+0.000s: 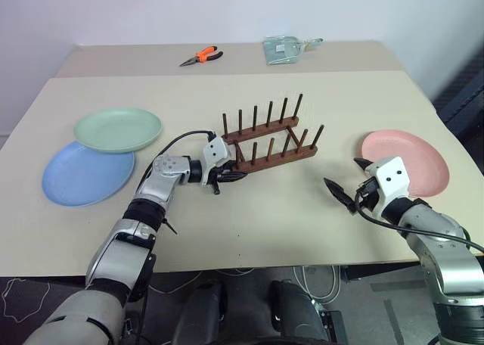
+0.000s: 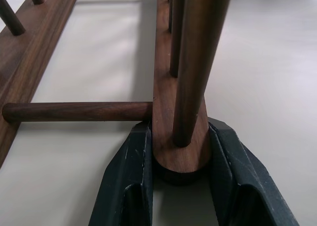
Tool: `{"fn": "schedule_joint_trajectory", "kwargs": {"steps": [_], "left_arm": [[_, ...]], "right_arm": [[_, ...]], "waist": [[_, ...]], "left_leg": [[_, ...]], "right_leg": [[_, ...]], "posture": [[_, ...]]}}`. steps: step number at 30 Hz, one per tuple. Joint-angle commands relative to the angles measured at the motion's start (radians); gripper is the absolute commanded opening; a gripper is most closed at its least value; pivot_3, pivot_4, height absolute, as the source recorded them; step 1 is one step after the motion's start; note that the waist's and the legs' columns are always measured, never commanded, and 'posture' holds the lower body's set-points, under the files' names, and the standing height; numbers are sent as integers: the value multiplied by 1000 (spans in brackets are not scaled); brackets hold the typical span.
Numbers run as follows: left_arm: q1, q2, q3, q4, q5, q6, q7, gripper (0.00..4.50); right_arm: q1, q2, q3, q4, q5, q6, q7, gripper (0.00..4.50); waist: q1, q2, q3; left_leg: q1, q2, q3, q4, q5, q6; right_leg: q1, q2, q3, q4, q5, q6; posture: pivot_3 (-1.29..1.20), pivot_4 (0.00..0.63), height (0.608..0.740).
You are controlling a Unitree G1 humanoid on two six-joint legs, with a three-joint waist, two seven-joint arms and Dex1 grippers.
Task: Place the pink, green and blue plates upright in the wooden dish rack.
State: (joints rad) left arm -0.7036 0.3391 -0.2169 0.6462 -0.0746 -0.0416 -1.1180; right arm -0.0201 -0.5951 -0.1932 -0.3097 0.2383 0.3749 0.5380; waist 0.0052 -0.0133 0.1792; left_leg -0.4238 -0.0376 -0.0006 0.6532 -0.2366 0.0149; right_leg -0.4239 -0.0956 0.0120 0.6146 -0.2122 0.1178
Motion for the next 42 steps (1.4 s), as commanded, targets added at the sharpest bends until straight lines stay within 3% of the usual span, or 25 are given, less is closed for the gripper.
{"fn": "schedule_joint_trajectory", "kwargs": {"steps": [1,6,9,12,15,17,20,25,32,38,42], "left_arm": [[86,27,-25,-163,-28,72,-71,1149],[211,123,-56,-433,-37,146,-133,1149],[220,152,-42,-439,-13,180,-88,2280],[231,178,-32,-434,5,189,-56,3814],[265,217,-14,-456,-5,209,-41,3814],[305,250,10,-506,-40,261,-49,3857],[390,307,30,-641,-114,361,-83,3010],[474,302,4,-825,-188,503,-46,530],[464,198,-80,-838,-119,516,93,530],[365,25,-24,-583,30,386,445,530],[327,-6,-9,-504,36,345,507,530]], "right_arm": [[-12,-21,-23,13,-7,-27,10,4500],[-24,-50,-44,70,-17,-56,28,4500],[-18,-69,-56,97,-28,-71,36,4500],[8,-95,-68,114,-39,-80,48,4500],[55,-124,-91,109,-21,-72,86,4500],[105,-144,-109,78,19,-45,142,3970],[189,-173,-100,1,68,-3,227,2698],[251,-178,-30,-105,110,52,292,27],[155,-105,119,-66,-5,25,190,27],[-54,5,216,113,-200,-9,-30,27],[-130,47,236,180,-226,-19,-59,27]], "waist": [[1,0,0],[1,0,0],[4,0,0],[5,0,0],[3,1,0],[-1,1,0],[-14,2,-1],[-16,5,-3],[1,3,-3],[8,1,-6],[4,1,-6]], "left_leg": [[0,0,0,0,0,0],[0,0,0,-1,0,0],[0,0,0,0,0,0],[0,0,0,0,0,0],[0,0,0,0,0,0],[0,0,0,0,0,0],[2,1,0,-2,0,0],[3,2,0,-1,0,0],[2,0,0,-1,0,0],[4,0,0,2,0,0],[4,0,0,3,0,0]], "right_leg": [[0,0,0,0,0,0],[0,-1,1,0,-1,-1],[0,-1,1,0,-2,-4],[0,-1,0,0,-2,-4],[0,-1,0,0,-2,-4],[0,0,1,0,-2,-4],[0,0,1,1,-2,-4],[2,-1,2,0,-3,-4],[2,-1,1,-2,-3,-4],[5,-1,1,-2,-3,-4],[5,0,1,-1,-3,-3]], "posture": [[0,150,738],[0,150,738],[0,150,738],[0,150,738],[0,150,738],[0,150,738],[0,150,738],[0,150,738],[0,150,738],[0,150,738],[0,150,738]]}}
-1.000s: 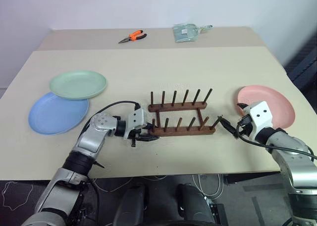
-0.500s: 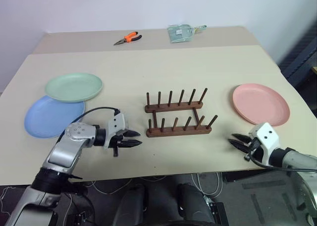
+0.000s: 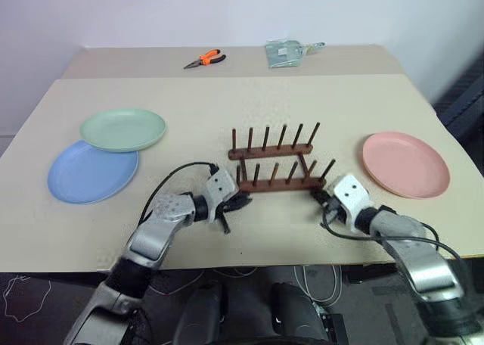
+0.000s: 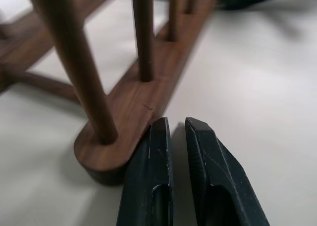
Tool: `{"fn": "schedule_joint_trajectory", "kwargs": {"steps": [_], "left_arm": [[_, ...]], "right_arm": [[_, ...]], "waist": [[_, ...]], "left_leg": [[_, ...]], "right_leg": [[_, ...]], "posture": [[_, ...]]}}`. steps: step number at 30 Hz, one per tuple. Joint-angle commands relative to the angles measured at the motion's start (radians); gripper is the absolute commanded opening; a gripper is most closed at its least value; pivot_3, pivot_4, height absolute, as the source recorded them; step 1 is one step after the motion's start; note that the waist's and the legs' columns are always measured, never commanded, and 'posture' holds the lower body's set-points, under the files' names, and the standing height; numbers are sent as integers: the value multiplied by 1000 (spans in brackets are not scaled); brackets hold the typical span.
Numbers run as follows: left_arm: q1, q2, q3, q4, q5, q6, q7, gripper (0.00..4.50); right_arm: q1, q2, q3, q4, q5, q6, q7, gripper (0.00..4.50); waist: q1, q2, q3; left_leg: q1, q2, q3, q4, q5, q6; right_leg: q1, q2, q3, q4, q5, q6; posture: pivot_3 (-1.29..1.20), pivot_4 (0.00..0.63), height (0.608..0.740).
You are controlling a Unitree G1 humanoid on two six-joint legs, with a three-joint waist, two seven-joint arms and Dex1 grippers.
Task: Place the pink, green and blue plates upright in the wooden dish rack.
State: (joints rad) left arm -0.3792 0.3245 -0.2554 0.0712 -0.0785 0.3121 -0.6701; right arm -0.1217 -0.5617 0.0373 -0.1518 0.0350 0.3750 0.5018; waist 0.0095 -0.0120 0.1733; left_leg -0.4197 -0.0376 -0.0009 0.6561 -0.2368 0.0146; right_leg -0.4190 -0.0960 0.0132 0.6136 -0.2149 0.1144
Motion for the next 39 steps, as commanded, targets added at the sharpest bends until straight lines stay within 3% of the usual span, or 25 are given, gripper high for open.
{"fn": "schedule_joint_trajectory", "kwargs": {"steps": [1,6,7,9,11,15,21,25,28,34,39], "left_arm": [[-1,7,29,79,41,-15,62,530],[26,26,27,41,19,-18,38,530],[46,42,36,10,-2,-6,14,521],[82,69,74,-54,-61,25,-29,1028],[103,85,135,-113,-129,70,-47,1812],[131,138,200,-216,-212,112,-97,3825],[156,216,146,-359,-262,125,-220,3825],[114,180,100,-388,-278,132,-227,3825],[95,158,71,-388,-267,129,-220,3902],[89,155,45,-383,-261,123,-227,3902],[94,170,62,-373,-257,116,-221,3902]], "right_arm": [[-38,17,9,31,-28,-24,-24,27],[-56,24,-19,20,26,-15,17,27],[-48,18,-27,-6,52,-9,44,259],[-26,1,-35,-72,99,-1,96,790],[-10,-19,-52,-127,122,18,122,1775],[6,-119,-99,-131,50,18,102,3822],[10,-241,-169,-18,-46,9,46,3822],[6,-256,-158,97,-117,45,-14,3822],[-10,-225,-145,142,-134,47,-53,2991],[-30,-192,-146,135,-136,69,-77,34],[-81,-193,-164,72,-121,-27,-83,34]], "waist": [[0,0,0],[-4,0,-1],[-6,0,-1],[-13,0,-1],[-20,0,-1],[-20,0,0],[-10,0,0],[-3,0,0],[-3,0,0],[-1,0,0],[-5,1,0]], "left_leg": [[0,0,0,-1,0,0],[1,0,0,-2,0,0],[1,0,0,-2,0,0],[1,0,0,-3,0,0],[1,0,0,-5,0,0],[1,0,0,-4,0,0],[-1,-1,0,-4,0,0],[0,0,0,-4,0,0],[0,0,1,-4,0,0],[-1,-1,1,-4,0,0],[-1,-1,1,-4,0,0]], "right_leg": [[0,0,0,1,0,0],[0,0,0,1,0,1],[0,0,0,1,0,1],[0,0,0,1,0,1],[-1,0,0,1,0,1],[-1,0,0,1,0,0],[-1,-1,0,-1,0,0],[-1,-1,0,-1,0,-1],[-1,-1,0,-1,0,-1],[-1,-1,0,-1,0,-1],[-1,0,0,-1,0,-1]], "posture": [[0,150,738],[0,150,738],[0,150,738],[0,150,738],[0,150,738],[0,150,738],[0,150,738],[0,150,738],[0,150,738],[0,150,738],[0,150,738]]}}
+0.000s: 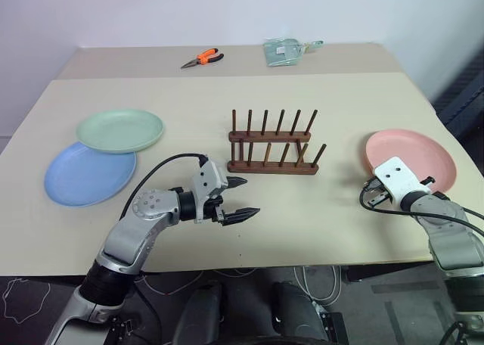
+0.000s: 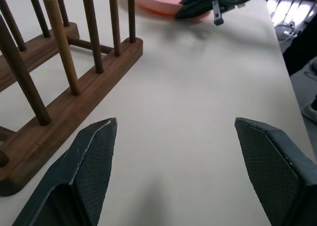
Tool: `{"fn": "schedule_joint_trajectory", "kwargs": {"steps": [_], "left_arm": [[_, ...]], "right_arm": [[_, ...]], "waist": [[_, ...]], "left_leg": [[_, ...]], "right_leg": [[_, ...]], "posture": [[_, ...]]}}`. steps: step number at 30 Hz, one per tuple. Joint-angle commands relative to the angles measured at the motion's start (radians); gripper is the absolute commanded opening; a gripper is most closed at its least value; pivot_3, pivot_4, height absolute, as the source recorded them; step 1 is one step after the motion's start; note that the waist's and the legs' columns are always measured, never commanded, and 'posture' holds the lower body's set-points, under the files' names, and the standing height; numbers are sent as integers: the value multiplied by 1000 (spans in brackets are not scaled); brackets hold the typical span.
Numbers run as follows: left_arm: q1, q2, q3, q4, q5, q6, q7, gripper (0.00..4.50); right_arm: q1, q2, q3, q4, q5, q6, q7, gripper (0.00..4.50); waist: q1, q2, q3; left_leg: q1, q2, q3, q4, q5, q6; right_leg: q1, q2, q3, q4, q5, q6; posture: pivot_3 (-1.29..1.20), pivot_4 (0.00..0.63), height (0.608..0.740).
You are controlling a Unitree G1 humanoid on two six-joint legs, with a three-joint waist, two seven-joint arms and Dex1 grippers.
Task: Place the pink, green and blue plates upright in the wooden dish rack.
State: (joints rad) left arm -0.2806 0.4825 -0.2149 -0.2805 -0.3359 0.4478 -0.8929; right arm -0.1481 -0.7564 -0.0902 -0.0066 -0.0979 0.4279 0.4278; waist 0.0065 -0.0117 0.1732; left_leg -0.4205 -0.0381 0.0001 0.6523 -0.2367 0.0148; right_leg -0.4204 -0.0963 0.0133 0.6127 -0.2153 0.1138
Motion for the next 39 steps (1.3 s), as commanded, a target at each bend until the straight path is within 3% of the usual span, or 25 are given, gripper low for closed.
{"fn": "schedule_joint_trajectory", "kwargs": {"steps": [1,4,10,15,20,32,35,39], "left_arm": [[-2,16,30,-18,1,-22,6,3902],[7,25,54,-7,2,-37,20,3902],[9,5,88,25,16,-99,68,3902],[4,-16,98,35,11,-124,82,3902],[7,-18,95,38,14,-127,79,3902],[7,-20,90,27,8,-117,76,3902],[7,-18,92,25,9,-115,78,3902],[15,-12,97,14,6,-104,82,3902]], "right_arm": [[-85,16,-57,-104,44,-105,-6,34],[-197,100,-140,-244,239,-77,25,34],[-332,322,-331,-486,877,227,-62,34],[-323,414,-322,-567,1170,319,-216,34],[-313,420,-284,-581,1284,334,-300,34],[-257,362,-258,-447,1299,328,-285,34],[-259,341,-255,-413,1273,315,-252,1085],[-271,315,-245,-394,1203,286,-231,3062]], "waist": [[-4,1,0],[-20,3,2],[-6,1,2],[2,1,2],[-1,2,2],[-2,2,2],[-3,2,2],[-3,2,2]], "left_leg": [[0,0,0,0,0,0],[0,1,0,0,0,0],[-1,2,-5,-1,0,0],[-4,0,-4,-1,0,0],[-4,1,-4,-2,0,0],[-4,1,-3,-1,0,0],[-4,1,-2,-1,0,0],[-4,1,-2,-1,0,0]], "right_leg": [[0,0,0,0,0,0],[-1,1,0,1,0,0],[0,2,-2,2,2,4],[-3,-3,-1,1,0,0],[-5,-3,-1,1,0,0],[-5,-1,-1,1,0,0],[-5,-1,-1,1,0,0],[-5,-1,-1,1,0,0]], "posture": [[0,150,738],[0,150,738],[0,150,738],[0,150,738],[0,150,738],[0,150,738],[0,150,738],[0,150,738]]}}
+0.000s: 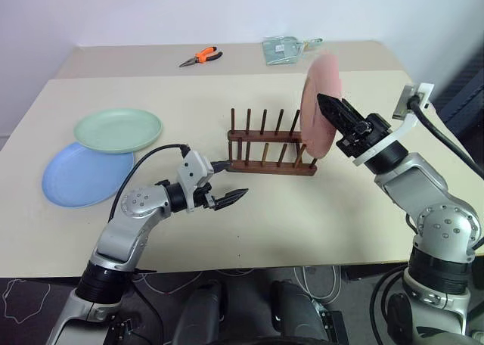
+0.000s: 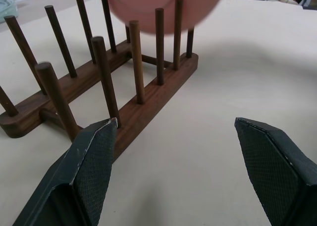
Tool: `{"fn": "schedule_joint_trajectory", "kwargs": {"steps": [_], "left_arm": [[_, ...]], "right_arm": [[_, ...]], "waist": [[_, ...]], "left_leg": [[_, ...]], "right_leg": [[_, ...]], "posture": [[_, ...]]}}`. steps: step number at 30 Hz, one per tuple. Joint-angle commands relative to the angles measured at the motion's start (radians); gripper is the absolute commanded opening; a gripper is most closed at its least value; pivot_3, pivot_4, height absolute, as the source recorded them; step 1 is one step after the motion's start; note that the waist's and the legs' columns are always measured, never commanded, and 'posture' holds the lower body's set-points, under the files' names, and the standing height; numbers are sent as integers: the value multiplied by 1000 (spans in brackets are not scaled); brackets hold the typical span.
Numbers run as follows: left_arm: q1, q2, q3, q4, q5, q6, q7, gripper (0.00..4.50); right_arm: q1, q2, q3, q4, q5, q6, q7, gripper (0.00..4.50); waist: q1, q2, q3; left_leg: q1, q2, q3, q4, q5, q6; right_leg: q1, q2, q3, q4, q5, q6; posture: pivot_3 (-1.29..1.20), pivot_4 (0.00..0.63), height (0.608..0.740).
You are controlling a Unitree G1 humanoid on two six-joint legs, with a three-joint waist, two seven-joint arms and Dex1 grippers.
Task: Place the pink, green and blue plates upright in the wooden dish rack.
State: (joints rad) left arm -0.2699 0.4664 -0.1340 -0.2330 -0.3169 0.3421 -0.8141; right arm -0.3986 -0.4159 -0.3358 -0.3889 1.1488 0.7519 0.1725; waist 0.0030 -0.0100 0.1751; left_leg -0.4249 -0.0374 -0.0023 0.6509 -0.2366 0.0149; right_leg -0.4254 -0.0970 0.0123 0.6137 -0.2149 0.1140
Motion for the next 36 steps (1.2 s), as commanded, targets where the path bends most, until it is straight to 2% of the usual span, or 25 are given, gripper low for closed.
{"fn": "schedule_joint_trajectory", "kwargs": {"steps": [1,2,5,7,9,10,11,15,18,20,22,27,32,35,36], "left_arm": [[5,5,17,-35,-15,6,4,3902],[6,5,18,-36,-17,9,4,3902],[5,6,28,-36,-37,37,5,3902],[-2,3,49,-26,-56,54,15,4436],[-10,-5,77,-19,-71,56,35,4485],[-18,-13,97,-10,-73,53,57,4497],[-28,-22,118,2,-73,52,82,4497],[-137,-88,291,144,18,2,398,4497],[-214,-114,392,216,107,6,654,4497],[-266,-134,488,247,153,37,860,4497],[-298,-148,560,253,172,69,997,4497],[-348,-211,724,215,82,165,1173,4497],[-387,-274,885,200,-138,315,1230,4497],[-410,-293,966,244,-270,385,1246,3633],[-418,-293,982,260,-303,400,1246,3134]], "right_arm": [[-26,-39,6,-6,-77,-49,34,3566],[-30,-54,13,-3,-112,-61,47,4055],[-46,-110,33,9,-236,-116,86,4055],[-78,-161,36,39,-334,-166,99,4094],[-101,-210,43,60,-409,-203,128,4094],[-108,-237,53,65,-448,-225,152,4297],[-116,-261,64,68,-487,-249,174,4297],[-219,-349,198,6,-643,-318,272,4297],[-248,-352,336,-72,-714,-341,355,4297],[-258,-316,433,-108,-757,-349,385,4297],[-253,-267,498,-118,-787,-359,395,4297],[-209,-174,591,-103,-854,-404,423,4297],[-174,-131,615,-84,-893,-423,453,4297],[-161,-119,610,-89,-907,-421,456,4500],[-158,-115,607,-91,-912,-420,454,4500]], "waist": [[1,0,0],[1,0,0],[1,0,0],[1,0,0],[1,0,0],[2,0,0],[2,0,0],[-3,1,1],[-14,0,1],[-14,-1,1],[-15,-3,2],[-2,-8,2],[10,-12,2],[8,-15,2],[8,-15,2]], "left_leg": [[0,0,0,0,0,0],[0,0,0,0,0,0],[0,0,0,0,0,0],[0,0,0,0,0,0],[0,0,1,0,0,0],[0,0,1,0,0,0],[0,0,1,0,0,0],[0,0,1,1,0,0],[0,1,0,1,0,0],[0,0,0,1,0,0],[0,0,0,1,0,0],[-1,-2,-1,1,0,0],[-1,-2,-1,2,0,-1],[-1,-2,-2,1,0,-1],[-1,-2,-2,1,0,-2]], "right_leg": [[0,0,0,0,0,0],[0,0,0,0,0,0],[0,0,0,0,0,0],[0,0,0,0,0,0],[0,0,0,0,0,0],[0,1,0,0,0,0],[0,1,0,0,0,0],[0,1,0,0,0,0],[0,2,-1,1,2,5],[0,2,-1,1,2,5],[0,2,-1,1,2,5],[0,0,-1,1,3,6],[0,0,-2,1,3,6],[0,0,-2,1,3,6],[-1,0,-2,1,3,6]], "posture": [[0,150,738],[0,150,738],[0,150,738],[0,150,738],[0,150,738],[0,150,738],[0,150,738],[0,150,738],[0,150,738],[0,150,738],[0,150,738],[0,150,738],[0,150,738],[0,150,738],[0,150,738]]}}
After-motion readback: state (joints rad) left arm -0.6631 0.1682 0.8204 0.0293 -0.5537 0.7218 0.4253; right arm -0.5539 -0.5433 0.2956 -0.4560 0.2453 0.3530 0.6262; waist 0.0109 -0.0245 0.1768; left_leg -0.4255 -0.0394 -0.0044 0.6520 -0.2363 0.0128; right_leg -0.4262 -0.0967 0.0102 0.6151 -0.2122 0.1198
